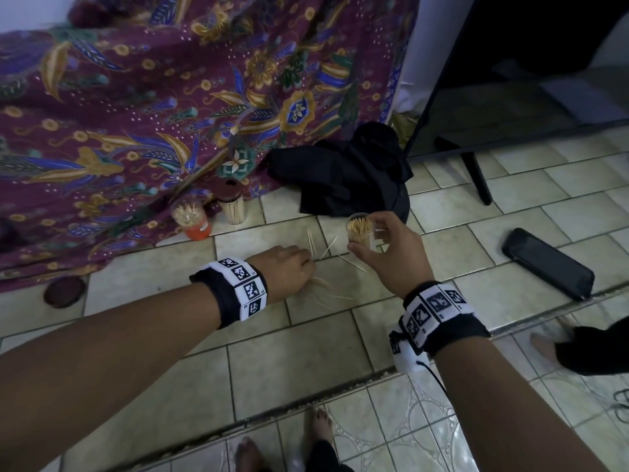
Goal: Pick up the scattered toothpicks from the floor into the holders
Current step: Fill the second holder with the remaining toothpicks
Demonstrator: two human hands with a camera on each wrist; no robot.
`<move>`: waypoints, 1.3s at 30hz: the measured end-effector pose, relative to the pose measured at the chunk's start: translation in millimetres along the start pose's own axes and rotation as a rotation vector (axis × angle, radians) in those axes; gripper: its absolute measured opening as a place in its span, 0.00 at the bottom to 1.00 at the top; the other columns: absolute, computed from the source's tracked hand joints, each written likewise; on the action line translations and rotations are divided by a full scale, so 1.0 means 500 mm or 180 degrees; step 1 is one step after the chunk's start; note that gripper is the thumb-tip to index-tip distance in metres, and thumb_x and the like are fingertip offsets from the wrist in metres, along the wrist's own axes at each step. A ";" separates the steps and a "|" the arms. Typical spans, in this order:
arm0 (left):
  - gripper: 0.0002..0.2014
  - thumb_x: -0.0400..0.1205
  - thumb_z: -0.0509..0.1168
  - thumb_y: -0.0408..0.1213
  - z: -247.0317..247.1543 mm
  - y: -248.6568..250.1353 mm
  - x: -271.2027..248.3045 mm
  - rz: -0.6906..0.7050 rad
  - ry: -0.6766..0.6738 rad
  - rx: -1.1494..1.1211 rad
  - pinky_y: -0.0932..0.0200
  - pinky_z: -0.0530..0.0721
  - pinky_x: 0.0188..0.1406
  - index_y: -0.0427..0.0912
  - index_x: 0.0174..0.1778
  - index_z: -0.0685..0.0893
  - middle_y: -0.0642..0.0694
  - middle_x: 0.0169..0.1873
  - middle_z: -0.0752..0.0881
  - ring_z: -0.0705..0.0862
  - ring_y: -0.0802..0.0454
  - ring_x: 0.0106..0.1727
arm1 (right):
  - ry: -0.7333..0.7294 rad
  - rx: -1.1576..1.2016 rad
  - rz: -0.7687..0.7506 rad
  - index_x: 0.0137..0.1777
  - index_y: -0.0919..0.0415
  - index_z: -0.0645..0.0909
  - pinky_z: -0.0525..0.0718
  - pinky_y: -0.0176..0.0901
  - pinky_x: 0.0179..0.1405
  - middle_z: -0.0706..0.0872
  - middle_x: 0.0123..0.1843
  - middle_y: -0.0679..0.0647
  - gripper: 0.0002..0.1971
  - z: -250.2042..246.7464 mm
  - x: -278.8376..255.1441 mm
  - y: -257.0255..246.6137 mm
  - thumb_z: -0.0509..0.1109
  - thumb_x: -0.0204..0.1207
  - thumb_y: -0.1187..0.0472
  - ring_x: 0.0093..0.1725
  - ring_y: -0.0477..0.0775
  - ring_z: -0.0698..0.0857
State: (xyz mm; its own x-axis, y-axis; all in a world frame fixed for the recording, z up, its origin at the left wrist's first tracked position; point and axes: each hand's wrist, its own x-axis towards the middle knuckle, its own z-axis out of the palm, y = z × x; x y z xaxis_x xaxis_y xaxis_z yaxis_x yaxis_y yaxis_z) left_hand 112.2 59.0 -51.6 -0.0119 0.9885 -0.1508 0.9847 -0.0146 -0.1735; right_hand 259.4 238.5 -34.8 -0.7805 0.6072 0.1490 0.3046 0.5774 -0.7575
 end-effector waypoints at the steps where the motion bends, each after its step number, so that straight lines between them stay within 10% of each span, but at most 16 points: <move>1: 0.06 0.63 0.64 0.23 0.001 0.001 0.000 -0.0016 0.0051 0.0066 0.56 0.76 0.19 0.35 0.33 0.82 0.39 0.30 0.82 0.80 0.41 0.27 | 0.0001 -0.0007 -0.0005 0.58 0.47 0.78 0.81 0.33 0.51 0.86 0.52 0.40 0.23 -0.001 0.000 0.000 0.83 0.67 0.50 0.52 0.39 0.83; 5: 0.18 0.72 0.46 0.26 -0.005 0.002 0.002 -0.0181 0.0046 -0.0241 0.52 0.79 0.24 0.34 0.40 0.82 0.37 0.35 0.83 0.82 0.39 0.32 | 0.0000 -0.0042 -0.0029 0.58 0.50 0.78 0.80 0.33 0.51 0.85 0.51 0.40 0.23 -0.005 0.004 0.001 0.83 0.67 0.51 0.51 0.39 0.82; 9: 0.12 0.82 0.55 0.28 -0.059 -0.018 0.002 -0.0514 -0.0454 -0.0767 0.51 0.78 0.44 0.38 0.61 0.72 0.40 0.52 0.80 0.81 0.40 0.50 | -0.0049 -0.0049 -0.0018 0.58 0.48 0.78 0.78 0.28 0.50 0.84 0.50 0.38 0.22 -0.005 0.008 -0.001 0.83 0.67 0.51 0.50 0.36 0.81; 18: 0.09 0.87 0.58 0.43 -0.230 -0.140 -0.003 -0.0665 0.0334 -0.1168 0.54 0.76 0.44 0.46 0.54 0.83 0.50 0.43 0.84 0.81 0.50 0.45 | -0.0151 -0.0083 -0.0190 0.60 0.51 0.79 0.83 0.41 0.56 0.86 0.53 0.44 0.24 0.009 0.027 -0.023 0.83 0.67 0.50 0.53 0.41 0.82; 23: 0.12 0.87 0.58 0.45 -0.300 -0.141 0.034 -0.0332 -0.0205 -0.0382 0.46 0.80 0.56 0.49 0.58 0.85 0.50 0.50 0.87 0.81 0.50 0.53 | -0.0210 -0.0015 -0.0357 0.60 0.52 0.80 0.84 0.44 0.57 0.86 0.54 0.43 0.23 0.024 0.041 -0.056 0.83 0.67 0.51 0.53 0.42 0.84; 29: 0.11 0.84 0.61 0.37 -0.318 -0.120 0.067 -0.0328 -0.0424 -0.0201 0.49 0.82 0.45 0.42 0.46 0.89 0.45 0.42 0.89 0.85 0.45 0.45 | -0.0272 -0.0007 -0.0575 0.60 0.52 0.79 0.84 0.48 0.54 0.86 0.54 0.44 0.23 0.040 0.054 -0.089 0.82 0.68 0.50 0.53 0.44 0.84; 39: 0.10 0.76 0.75 0.39 -0.318 -0.149 0.073 -0.0845 -0.0310 -0.1351 0.57 0.83 0.47 0.49 0.52 0.87 0.56 0.42 0.86 0.83 0.56 0.44 | -0.0339 0.0130 -0.0594 0.59 0.50 0.79 0.86 0.50 0.54 0.86 0.53 0.43 0.22 0.050 0.080 -0.115 0.82 0.67 0.50 0.52 0.42 0.84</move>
State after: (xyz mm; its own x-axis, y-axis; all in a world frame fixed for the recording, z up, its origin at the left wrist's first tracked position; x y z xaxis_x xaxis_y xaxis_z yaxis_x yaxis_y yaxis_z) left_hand 66.2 120.2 110.5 -0.2677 0.9308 -0.2488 0.9290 0.3178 0.1896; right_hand 197.1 215.7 -1.2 -0.8752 0.4294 0.2228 0.1287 0.6506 -0.7484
